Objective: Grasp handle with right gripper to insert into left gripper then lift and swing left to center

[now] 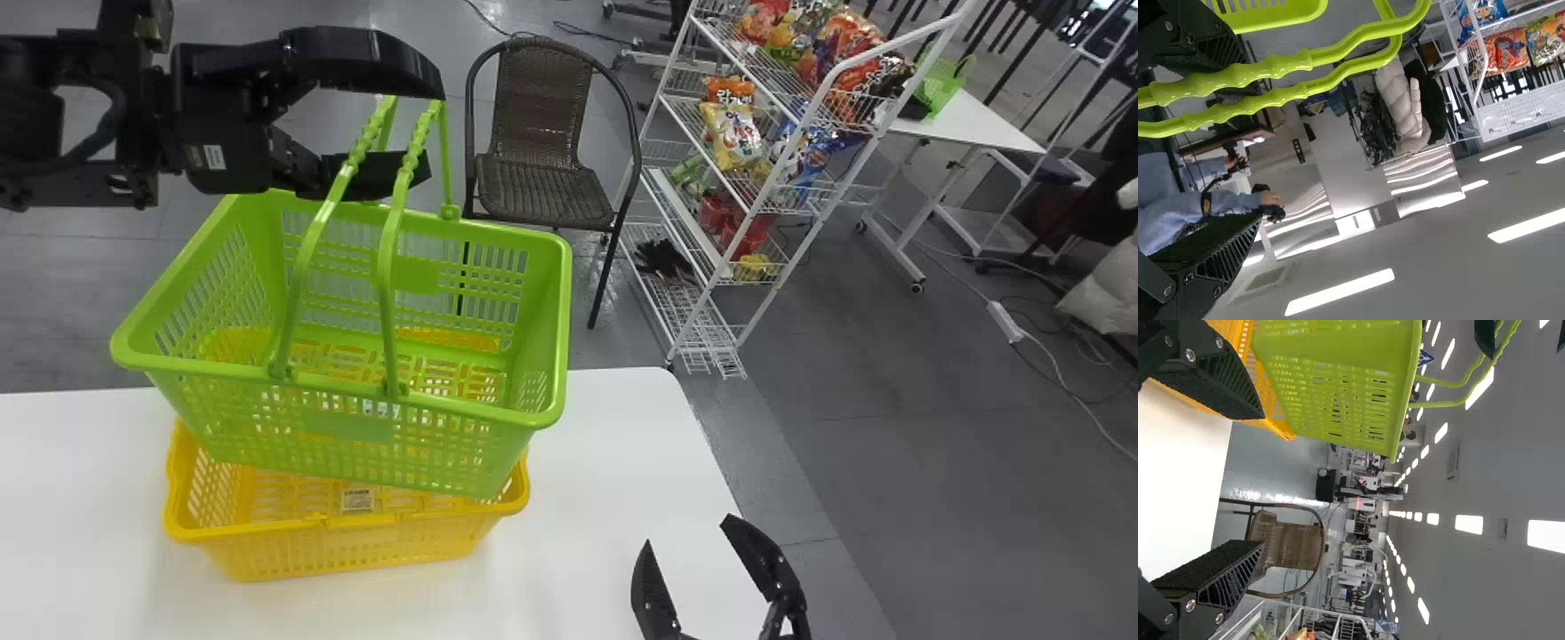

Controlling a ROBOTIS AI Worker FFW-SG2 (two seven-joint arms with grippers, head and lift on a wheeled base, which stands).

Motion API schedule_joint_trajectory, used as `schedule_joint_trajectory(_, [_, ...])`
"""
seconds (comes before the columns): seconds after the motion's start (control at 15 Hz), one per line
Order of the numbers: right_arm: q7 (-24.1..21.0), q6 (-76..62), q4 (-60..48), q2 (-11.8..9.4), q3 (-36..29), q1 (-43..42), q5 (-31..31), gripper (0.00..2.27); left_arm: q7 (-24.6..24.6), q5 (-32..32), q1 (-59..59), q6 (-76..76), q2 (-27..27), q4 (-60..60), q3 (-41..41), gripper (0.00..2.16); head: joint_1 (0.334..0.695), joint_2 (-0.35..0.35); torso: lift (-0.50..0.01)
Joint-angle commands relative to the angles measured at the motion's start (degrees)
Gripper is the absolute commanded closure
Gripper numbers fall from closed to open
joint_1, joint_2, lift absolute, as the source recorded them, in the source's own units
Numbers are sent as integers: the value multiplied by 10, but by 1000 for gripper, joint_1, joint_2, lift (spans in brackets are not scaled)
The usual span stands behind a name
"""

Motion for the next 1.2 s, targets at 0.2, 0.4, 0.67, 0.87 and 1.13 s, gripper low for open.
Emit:
schedule_joint_trajectory(0.2, [0, 1, 0, 0, 2, -1, 0, 167, 6, 5, -12, 4, 0, 1, 4, 211, 695, -350, 0])
schedule_joint_trajectory(0.4, [0, 1, 0, 0, 2, -2, 0, 167, 8, 5, -13, 4, 1, 1, 8, 215, 695, -350, 0])
schedule_joint_trajectory(0.67, [0, 2, 0, 0, 3, -5, 0, 167, 8, 5, -13, 4, 2, 1, 12, 394, 695, -350, 0])
schedule_joint_trajectory(0.87, [0, 2, 2, 0, 4, -6, 0, 167, 8, 5, -12, 4, 4, 1, 12, 404, 695, -350, 0])
schedule_joint_trajectory(1.13, [0, 2, 7, 0, 5, -9, 0, 167, 2, 2, -12, 4, 8, 1, 5, 1069, 695, -350, 0])
